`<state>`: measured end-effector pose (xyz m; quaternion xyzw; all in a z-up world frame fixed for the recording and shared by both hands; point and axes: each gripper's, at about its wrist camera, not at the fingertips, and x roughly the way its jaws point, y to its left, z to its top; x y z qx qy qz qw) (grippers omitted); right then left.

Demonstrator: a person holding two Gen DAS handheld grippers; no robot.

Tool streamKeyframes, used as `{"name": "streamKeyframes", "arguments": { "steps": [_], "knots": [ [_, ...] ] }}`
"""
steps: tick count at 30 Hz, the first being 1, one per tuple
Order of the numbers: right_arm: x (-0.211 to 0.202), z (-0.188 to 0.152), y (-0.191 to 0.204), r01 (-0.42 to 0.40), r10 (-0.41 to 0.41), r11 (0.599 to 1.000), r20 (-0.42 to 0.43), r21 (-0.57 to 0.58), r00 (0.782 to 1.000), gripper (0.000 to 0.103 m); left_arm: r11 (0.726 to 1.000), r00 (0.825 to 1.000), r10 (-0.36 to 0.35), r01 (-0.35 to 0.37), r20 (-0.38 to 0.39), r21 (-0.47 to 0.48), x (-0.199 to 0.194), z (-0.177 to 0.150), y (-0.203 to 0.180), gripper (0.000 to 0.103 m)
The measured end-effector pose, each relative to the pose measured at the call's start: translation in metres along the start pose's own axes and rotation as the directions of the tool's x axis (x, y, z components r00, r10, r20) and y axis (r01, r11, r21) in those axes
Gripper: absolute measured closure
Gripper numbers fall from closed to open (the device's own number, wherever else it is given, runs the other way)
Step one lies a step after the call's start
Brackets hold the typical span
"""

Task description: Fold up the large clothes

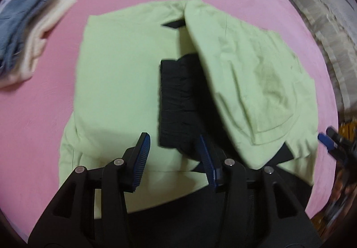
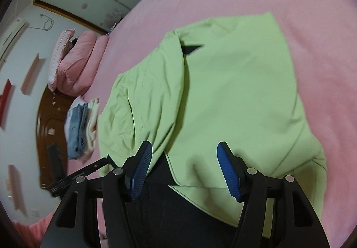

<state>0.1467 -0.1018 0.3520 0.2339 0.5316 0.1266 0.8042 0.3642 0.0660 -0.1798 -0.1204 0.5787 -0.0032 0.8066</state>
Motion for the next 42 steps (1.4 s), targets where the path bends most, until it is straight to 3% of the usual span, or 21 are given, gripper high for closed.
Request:
{"name": "streamKeyframes", "arguments": {
  "steps": [3,4,7,8,10,13,16,20,22,24,26,28,31,34,37,40,41,42],
  "knots": [
    [-0.017,-0.007,0.029,0.038,-0.037,0.999,0.05,-0.024,0.998,0.041,0.998,0.998,-0.043,0.045,0.05,-0.054,-0.019,0.002,-0.011,0.061],
    [-0.011,0.007,0.06,0.035,-0.033,0.999,0.058,-0.022,0.998,0.041,0.996,0.996,-0.063,0.067,0.062,-0.056,-0.023,0.006,-0.017,0.061],
    [-0.003,-0.004,0.101,-0.049,0.05,0.999,0.078,-0.017,0.996,0.042,0.995,0.994,-0.094,0.096,0.063,-0.039,-0.024,0.031,-0.039,0.058],
    [0.006,0.012,0.116,-0.081,0.081,0.997,0.081,-0.004,0.993,0.045,0.994,0.993,-0.102,0.104,0.062,-0.029,-0.019,0.039,-0.049,0.057],
    [0.034,0.011,0.144,-0.177,0.173,0.983,0.076,0.045,0.982,0.07,0.994,0.993,-0.102,0.104,0.062,-0.031,-0.01,0.06,-0.065,0.057],
    [0.071,0.014,0.158,-0.23,0.226,0.968,0.053,0.102,0.973,0.085,0.994,0.994,-0.102,0.103,0.046,-0.035,0.004,0.078,-0.078,0.057],
    [0.096,0.017,0.163,-0.224,0.225,0.969,0.002,0.1,0.974,0.086,0.993,0.993,-0.114,0.115,0.032,-0.011,0.026,0.083,-0.082,0.057],
    [0.128,0.021,0.163,-0.169,0.171,0.984,-0.048,0.051,0.984,0.086,1.0,1.0,-0.005,0.005,0.002,0.0,0.06,0.086,-0.074,0.057],
    [0.129,0.023,0.15,-0.059,0.058,0.998,-0.023,-0.016,0.998,0.088,0.996,0.997,0.071,-0.07,0.007,-0.046,0.078,0.086,-0.056,0.057],
    [0.116,0.023,0.124,-0.012,0.013,1.0,0.024,-0.017,1.0,0.097,0.994,1.0,0.021,-0.019,0.017,-0.103,0.082,0.089,-0.041,0.057],
    [0.101,0.024,0.105,0.008,-0.009,1.0,0.063,0.025,0.998,0.099,0.985,0.997,0.028,-0.016,0.067,-0.169,0.073,0.095,-0.03,0.057],
    [0.081,0.028,0.104,0.07,-0.073,0.997,0.152,0.03,0.986,0.099,0.985,0.982,0.058,-0.027,0.178,-0.168,0.056,0.105,-0.03,0.057],
    [0.08,0.035,0.136,0.031,-0.013,0.996,0.208,-0.082,0.978,0.099,0.995,0.96,-0.016,0.041,0.279,-0.086,0.045,0.128,-0.047,0.057],
    [0.103,0.042,0.184,-0.083,0.119,0.968,0.138,-0.238,0.983,0.099,0.998,0.962,-0.056,0.061,0.266,-0.009,0.059,0.154,-0.072,0.057],
    [0.135,0.05,0.203,-0.093,0.12,0.961,0.091,-0.261,0.989,0.099,1.0,0.957,-0.001,0.01,0.289,-0.029,0.08,0.177,-0.087,0.057],
    [0.163,0.065,0.188,0.014,0.003,0.981,0.087,-0.192,0.996,0.099,0.995,0.972,0.051,-0.029,0.228,-0.099,0.114,0.199,-0.078,0.057],
    [0.171,0.071,0.181,0.028,-0.013,0.986,0.094,-0.162,0.995,0.099,0.991,0.973,0.092,-0.068,0.212,-0.118,0.125,0.204,-0.073,0.057],
    [0.169,0.078,0.163,-0.022,0.034,0.994,0.109,-0.106,0.994,0.101,0.981,0.965,0.166,-0.14,0.206,-0.136,0.133,0.207,-0.066,0.057]
  ]
}}
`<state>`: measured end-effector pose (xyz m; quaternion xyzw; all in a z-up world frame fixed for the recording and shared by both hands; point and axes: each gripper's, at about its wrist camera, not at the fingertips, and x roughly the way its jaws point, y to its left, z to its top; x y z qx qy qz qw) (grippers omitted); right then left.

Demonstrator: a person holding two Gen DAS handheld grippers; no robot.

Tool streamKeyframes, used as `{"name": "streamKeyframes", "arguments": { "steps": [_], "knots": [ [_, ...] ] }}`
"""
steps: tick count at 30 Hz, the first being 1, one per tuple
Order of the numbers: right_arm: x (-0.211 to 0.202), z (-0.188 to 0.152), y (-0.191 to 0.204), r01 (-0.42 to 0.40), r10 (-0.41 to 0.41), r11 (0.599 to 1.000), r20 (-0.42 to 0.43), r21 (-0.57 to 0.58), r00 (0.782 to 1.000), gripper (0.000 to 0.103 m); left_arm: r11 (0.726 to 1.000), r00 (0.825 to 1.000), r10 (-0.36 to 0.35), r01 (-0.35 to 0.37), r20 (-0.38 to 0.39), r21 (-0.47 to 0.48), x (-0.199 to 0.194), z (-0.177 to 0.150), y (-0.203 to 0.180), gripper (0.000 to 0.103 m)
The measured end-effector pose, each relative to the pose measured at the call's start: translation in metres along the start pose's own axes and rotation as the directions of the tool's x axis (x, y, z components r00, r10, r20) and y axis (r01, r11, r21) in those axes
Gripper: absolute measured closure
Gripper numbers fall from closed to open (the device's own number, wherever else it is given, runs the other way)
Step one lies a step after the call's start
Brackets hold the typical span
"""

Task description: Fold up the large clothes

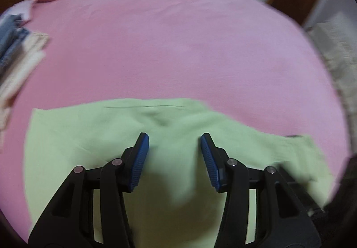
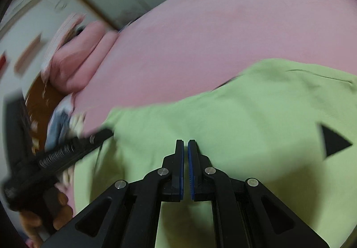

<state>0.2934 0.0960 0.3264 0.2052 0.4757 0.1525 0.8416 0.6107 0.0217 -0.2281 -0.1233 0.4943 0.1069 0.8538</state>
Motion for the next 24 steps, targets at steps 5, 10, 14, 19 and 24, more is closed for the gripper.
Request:
{"name": "streamKeyframes", "arguments": {
  "steps": [5,10,14,19,24],
  "knots": [
    [-0.05,0.021,-0.069,0.181,-0.203,0.969,0.128,0.165,0.971,0.103,0.999,1.0,0.0,0.0,0.005,-0.041,0.011,0.003,0.021,0.057],
    [-0.102,0.033,-0.092,0.329,-0.38,0.911,0.197,0.25,0.904,0.101,0.996,0.998,-0.057,0.059,0.033,-0.073,0.003,0.015,0.017,0.057],
    [-0.104,0.021,-0.057,0.294,-0.302,0.953,0.214,0.07,0.929,0.101,0.985,0.985,-0.169,0.17,0.034,-0.008,0.003,0.022,-0.015,0.057],
    [-0.055,-0.018,-0.013,0.159,-0.15,0.981,0.09,-0.114,0.985,0.101,0.982,0.998,0.0,0.011,-0.057,0.189,0.047,0.012,-0.071,0.057],
    [-0.074,-0.039,-0.048,0.192,-0.189,0.981,0.093,-0.024,0.978,0.103,0.969,1.0,0.017,-0.017,0.0,0.248,0.053,0.006,-0.071,0.056]
  ]
}}
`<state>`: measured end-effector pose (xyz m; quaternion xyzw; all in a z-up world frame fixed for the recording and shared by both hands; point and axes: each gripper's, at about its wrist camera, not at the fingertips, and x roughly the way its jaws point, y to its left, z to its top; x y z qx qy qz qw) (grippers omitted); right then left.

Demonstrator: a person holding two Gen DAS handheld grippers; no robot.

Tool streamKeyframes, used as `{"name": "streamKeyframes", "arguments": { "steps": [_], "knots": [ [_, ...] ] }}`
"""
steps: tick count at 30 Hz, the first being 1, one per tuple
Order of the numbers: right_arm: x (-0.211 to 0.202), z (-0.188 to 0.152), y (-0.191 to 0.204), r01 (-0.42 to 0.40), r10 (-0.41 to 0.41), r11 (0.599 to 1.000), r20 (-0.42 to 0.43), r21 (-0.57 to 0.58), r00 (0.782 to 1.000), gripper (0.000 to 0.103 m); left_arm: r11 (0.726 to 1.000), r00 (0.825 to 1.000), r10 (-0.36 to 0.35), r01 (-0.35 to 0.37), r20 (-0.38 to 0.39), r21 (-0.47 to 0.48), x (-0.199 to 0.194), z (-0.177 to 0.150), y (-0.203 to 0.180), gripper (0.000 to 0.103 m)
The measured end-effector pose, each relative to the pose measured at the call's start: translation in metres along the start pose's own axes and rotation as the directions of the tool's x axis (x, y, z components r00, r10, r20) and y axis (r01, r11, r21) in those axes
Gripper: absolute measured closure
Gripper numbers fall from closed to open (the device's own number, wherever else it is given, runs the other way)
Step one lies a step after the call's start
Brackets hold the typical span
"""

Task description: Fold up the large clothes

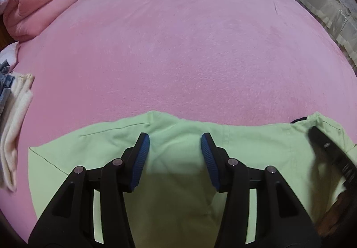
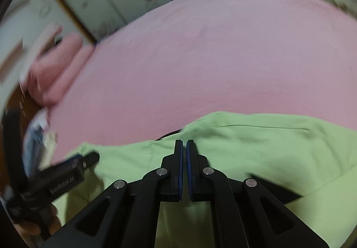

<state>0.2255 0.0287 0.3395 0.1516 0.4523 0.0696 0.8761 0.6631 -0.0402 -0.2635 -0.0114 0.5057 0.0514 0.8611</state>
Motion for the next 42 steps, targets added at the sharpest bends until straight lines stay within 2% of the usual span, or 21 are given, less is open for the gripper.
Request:
{"name": "streamKeyframes", "arguments": {
  "steps": [1,2,3,5,7,8,9,10,11,13,14,17,19,21,22,26,28,30,35,40,42],
  "knots": [
    [-0.003,0.002,-0.006,0.006,-0.006,1.0,0.003,0.007,1.0,0.103,1.0,1.0,0.023,-0.022,0.003,-0.009,0.0,-0.002,0.009,0.056],
    [-0.012,0.0,-0.017,0.096,-0.095,0.995,0.021,-0.001,0.995,0.103,0.996,0.996,0.084,-0.084,0.002,-0.025,0.003,-0.005,0.021,0.049],
    [-0.024,-0.004,-0.034,0.26,-0.259,0.965,0.045,-0.017,0.965,0.103,0.989,0.99,0.14,-0.14,-0.004,-0.052,0.007,-0.008,0.034,0.04],
    [-0.044,-0.011,-0.07,0.38,-0.38,0.925,0.049,0.017,0.924,0.103,0.98,0.988,0.154,-0.157,-0.035,-0.121,0.017,-0.018,0.063,0.039],
    [-0.07,-0.019,-0.107,0.4,-0.404,0.911,0.032,0.099,0.914,0.103,0.965,0.98,0.186,-0.196,-0.07,-0.176,0.02,-0.025,0.087,0.046],
    [-0.078,-0.02,-0.119,0.423,-0.429,0.898,0.034,0.119,0.903,0.103,0.964,0.982,0.174,-0.184,-0.073,-0.191,0.019,-0.029,0.096,0.049],
    [-0.097,-0.027,-0.131,0.443,-0.453,0.885,0.046,0.145,0.89,0.103,0.964,0.984,0.166,-0.177,-0.072,-0.199,0.015,-0.033,0.103,0.06],
    [-0.11,-0.033,-0.136,0.463,-0.476,0.872,0.054,0.161,0.878,0.103,0.964,0.983,0.167,-0.179,-0.072,-0.197,0.007,-0.04,0.11,0.064],
    [-0.123,-0.04,-0.138,0.475,-0.491,0.863,0.062,0.172,0.869,0.101,0.966,0.984,0.164,-0.175,-0.071,-0.192,-0.002,-0.042,0.115,0.065],
    [-0.145,-0.057,-0.133,0.531,-0.551,0.825,0.071,0.194,0.831,0.087,0.974,0.989,0.134,-0.141,-0.055,-0.175,-0.017,-0.051,0.117,0.065],
    [-0.158,-0.069,-0.129,0.541,-0.564,0.817,0.076,0.2,0.822,0.085,0.975,0.99,0.131,-0.139,-0.059,-0.174,-0.026,-0.061,0.122,0.065],
    [-0.197,-0.092,-0.116,0.525,-0.547,0.828,0.083,0.195,0.833,0.082,0.972,0.989,0.114,-0.131,-0.099,-0.194,-0.056,-0.081,0.137,0.065],
    [-0.236,-0.116,-0.108,0.518,-0.539,0.834,0.081,0.189,0.838,0.067,0.969,0.994,0.07,-0.087,-0.085,-0.23,-0.081,-0.094,0.149,0.065],
    [-0.26,-0.132,-0.077,0.499,-0.516,0.848,0.068,0.178,0.854,0.056,0.967,0.996,0.055,-0.071,-0.072,-0.246,-0.106,-0.112,0.155,0.065],
    [-0.264,-0.125,-0.043,0.491,-0.505,0.854,0.052,0.172,0.861,0.052,0.965,0.996,0.058,-0.074,-0.072,-0.251,-0.121,-0.12,0.155,0.065],
    [-0.267,-0.131,0.028,0.399,-0.403,0.905,-0.007,0.148,0.915,0.051,0.964,0.994,0.017,-0.045,-0.105,-0.264,-0.166,-0.168,0.155,0.065],
    [-0.287,-0.15,0.048,0.371,-0.371,0.918,-0.028,0.14,0.928,0.051,0.968,0.993,0.013,-0.041,-0.117,-0.246,-0.189,-0.188,0.145,0.065],
    [-0.3,-0.172,0.079,0.375,-0.372,0.923,-0.046,0.093,0.927,0.048,0.975,0.992,0.015,-0.042,-0.121,-0.218,-0.209,-0.206,0.132,0.065],
    [-0.328,-0.224,0.15,0.393,-0.396,0.917,-0.043,-0.064,0.917,0.038,0.99,0.992,-0.048,0.032,-0.119,-0.136,-0.258,-0.245,0.12,0.064],
    [-0.345,-0.278,0.202,0.391,-0.402,0.909,-0.047,-0.146,0.915,0.033,0.988,0.976,-0.13,0.113,-0.176,-0.101,-0.295,-0.281,0.106,0.064],
    [-0.346,-0.294,0.218,0.387,-0.402,0.902,-0.045,-0.189,0.915,0.031,0.992,0.974,-0.121,0.11,-0.194,-0.068,-0.306,-0.294,0.1,0.064]
  ]
}}
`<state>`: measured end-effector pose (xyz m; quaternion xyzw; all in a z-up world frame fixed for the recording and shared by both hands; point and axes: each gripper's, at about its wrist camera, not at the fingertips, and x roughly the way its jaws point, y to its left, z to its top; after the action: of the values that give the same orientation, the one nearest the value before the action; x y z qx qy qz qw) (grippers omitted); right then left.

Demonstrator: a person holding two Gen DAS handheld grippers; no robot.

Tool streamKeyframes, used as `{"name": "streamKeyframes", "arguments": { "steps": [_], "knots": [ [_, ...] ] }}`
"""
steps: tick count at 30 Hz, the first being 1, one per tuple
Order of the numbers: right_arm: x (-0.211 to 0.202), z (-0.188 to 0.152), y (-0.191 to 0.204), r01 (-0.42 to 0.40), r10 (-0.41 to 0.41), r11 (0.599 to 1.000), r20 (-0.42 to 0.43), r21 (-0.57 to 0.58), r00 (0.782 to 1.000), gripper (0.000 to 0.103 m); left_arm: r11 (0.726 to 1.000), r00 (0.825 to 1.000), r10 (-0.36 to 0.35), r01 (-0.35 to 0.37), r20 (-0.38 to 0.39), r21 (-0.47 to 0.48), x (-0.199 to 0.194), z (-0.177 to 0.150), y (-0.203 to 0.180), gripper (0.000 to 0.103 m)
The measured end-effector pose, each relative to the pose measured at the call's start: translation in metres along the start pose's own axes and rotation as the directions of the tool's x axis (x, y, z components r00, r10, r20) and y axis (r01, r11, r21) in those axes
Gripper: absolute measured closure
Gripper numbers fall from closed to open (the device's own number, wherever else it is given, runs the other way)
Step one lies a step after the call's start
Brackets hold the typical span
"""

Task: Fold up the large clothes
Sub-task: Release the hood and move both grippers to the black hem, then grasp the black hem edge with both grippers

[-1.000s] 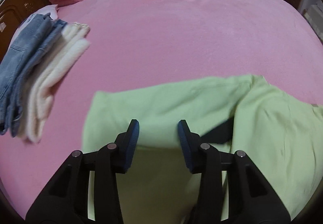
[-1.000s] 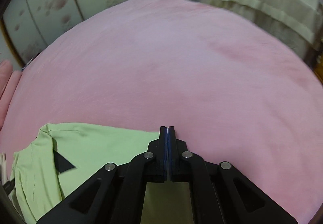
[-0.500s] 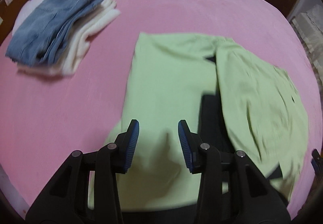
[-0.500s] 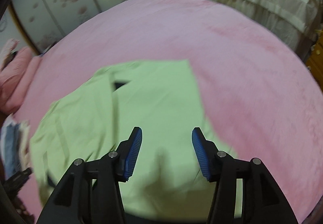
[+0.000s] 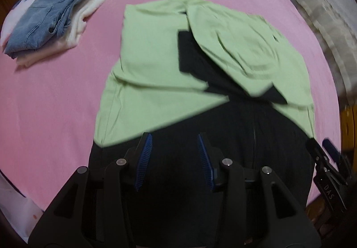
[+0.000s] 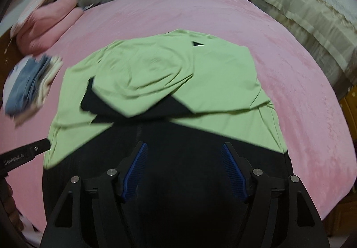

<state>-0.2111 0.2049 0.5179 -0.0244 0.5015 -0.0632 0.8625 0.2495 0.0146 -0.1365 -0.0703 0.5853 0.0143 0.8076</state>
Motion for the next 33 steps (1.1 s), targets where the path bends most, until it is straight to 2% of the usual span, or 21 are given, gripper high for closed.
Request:
{"name": "streamKeyframes", "arguments": {
  "steps": [1,3,4,11,17,21,25,28,30,33],
  "knots": [
    [-0.008,-0.009,0.007,0.006,-0.006,1.0,0.002,-0.02,1.0,0.027,1.0,1.0,0.01,-0.01,0.0,0.006,-0.003,-0.006,-0.001,0.063],
    [-0.014,-0.021,0.018,0.013,-0.013,0.999,0.013,-0.05,1.0,0.023,1.0,1.0,0.009,-0.009,-0.002,-0.014,-0.013,-0.023,-0.002,0.054],
    [-0.016,-0.025,0.027,0.01,-0.009,0.998,0.019,-0.06,1.0,0.022,0.999,1.0,0.002,-0.002,-0.009,-0.033,-0.018,-0.033,-0.003,0.053],
    [-0.044,-0.062,0.032,-0.027,0.024,0.988,-0.02,-0.152,0.999,0.022,0.996,0.998,-0.001,-0.004,-0.063,-0.086,-0.038,-0.085,-0.003,0.053],
    [-0.074,-0.094,0.017,-0.07,0.062,0.985,-0.056,-0.157,0.996,0.021,0.992,0.997,0.059,-0.065,-0.058,-0.104,-0.06,-0.121,0.004,0.052],
    [-0.085,-0.112,-0.001,-0.083,0.072,0.982,-0.066,-0.172,0.995,0.02,0.99,0.991,0.12,-0.124,-0.065,-0.062,-0.069,-0.141,0.01,0.052],
    [-0.092,-0.13,-0.026,-0.11,0.092,0.974,-0.096,-0.197,0.991,0.02,0.985,0.976,0.17,-0.168,-0.138,0.027,-0.062,-0.167,0.014,0.052],
    [-0.092,-0.148,-0.051,-0.135,0.107,0.967,-0.137,-0.214,0.985,0.02,0.987,0.969,0.158,-0.152,-0.19,0.045,-0.052,-0.187,0.024,0.052],
    [-0.087,-0.161,-0.073,-0.167,0.132,0.963,-0.171,-0.212,0.976,0.02,0.993,0.966,0.121,-0.116,-0.228,0.035,-0.042,-0.201,0.036,0.052],
    [-0.074,-0.179,-0.11,-0.21,0.183,0.97,-0.202,-0.123,0.962,0.02,0.997,0.971,0.071,-0.069,-0.23,0.016,-0.029,-0.217,0.058,0.052]
  ]
}}
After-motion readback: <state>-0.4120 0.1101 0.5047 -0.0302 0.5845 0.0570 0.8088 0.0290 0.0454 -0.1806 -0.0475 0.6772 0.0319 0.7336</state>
